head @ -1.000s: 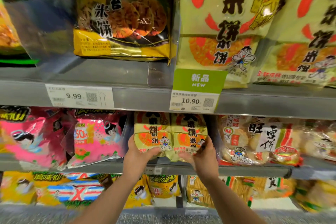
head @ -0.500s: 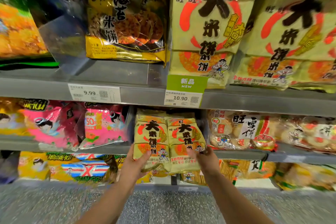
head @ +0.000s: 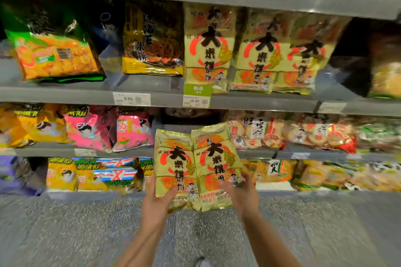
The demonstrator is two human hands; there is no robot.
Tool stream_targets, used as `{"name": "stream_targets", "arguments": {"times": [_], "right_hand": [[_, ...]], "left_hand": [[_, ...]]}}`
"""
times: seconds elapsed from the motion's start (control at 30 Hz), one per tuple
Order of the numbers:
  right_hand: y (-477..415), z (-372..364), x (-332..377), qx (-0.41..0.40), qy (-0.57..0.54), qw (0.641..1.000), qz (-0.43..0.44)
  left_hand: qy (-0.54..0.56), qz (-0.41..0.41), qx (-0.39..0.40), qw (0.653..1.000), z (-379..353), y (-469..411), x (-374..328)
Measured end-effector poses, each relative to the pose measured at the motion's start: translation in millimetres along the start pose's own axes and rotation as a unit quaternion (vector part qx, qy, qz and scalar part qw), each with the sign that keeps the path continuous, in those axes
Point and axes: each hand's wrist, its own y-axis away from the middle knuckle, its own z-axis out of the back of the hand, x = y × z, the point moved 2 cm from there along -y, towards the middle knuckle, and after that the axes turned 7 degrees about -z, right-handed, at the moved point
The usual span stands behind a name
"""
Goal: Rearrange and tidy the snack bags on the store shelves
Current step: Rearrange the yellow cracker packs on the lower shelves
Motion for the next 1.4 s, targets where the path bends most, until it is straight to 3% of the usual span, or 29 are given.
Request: {"name": "stream_targets", "arguments": {"times": [0.17,0.27,0.4,0.5,0.93,1.2,1.4], "right_hand": [[91.9,46.8,-6.6,-0.023,-0.017,0.999,0.023],[133.1,77.1,-13.9,-0.022,-0.094,0.995,0.026],[152.7,121.0,-3.3,-0.026,-0.199,0.979,0.034],[146.8,147.1,14.6,-0.057,-0.205,0.975,0.060],[18.3,250.0,122.2,-0.008,-0.212,0.956,0.201],[-43.8,244.8,159.2,0.035,-0.213,0.952,0.216],[-87.0,230.3,191.2,0.018,-0.195,0.953,0.231]], "left_hand": [[-0.014,-0.036,0.032,0.999,15.1,95.5,-36.9],[-0.009,-0.039,0.036,0.999,25.1,138.8,-54.5],[-0.030,-0.070,0.046,0.996,5.5,165.3,-89.5],[-0.017,-0.094,0.061,0.994,-21.9,170.5,-110.7],[0.061,-0.118,0.101,0.986,-176.0,105.4,-169.9],[0.051,-0.157,0.097,0.982,-213.2,42.2,-199.3],[0.016,-0.206,0.102,0.973,-233.7,-20.5,-211.2]]}}
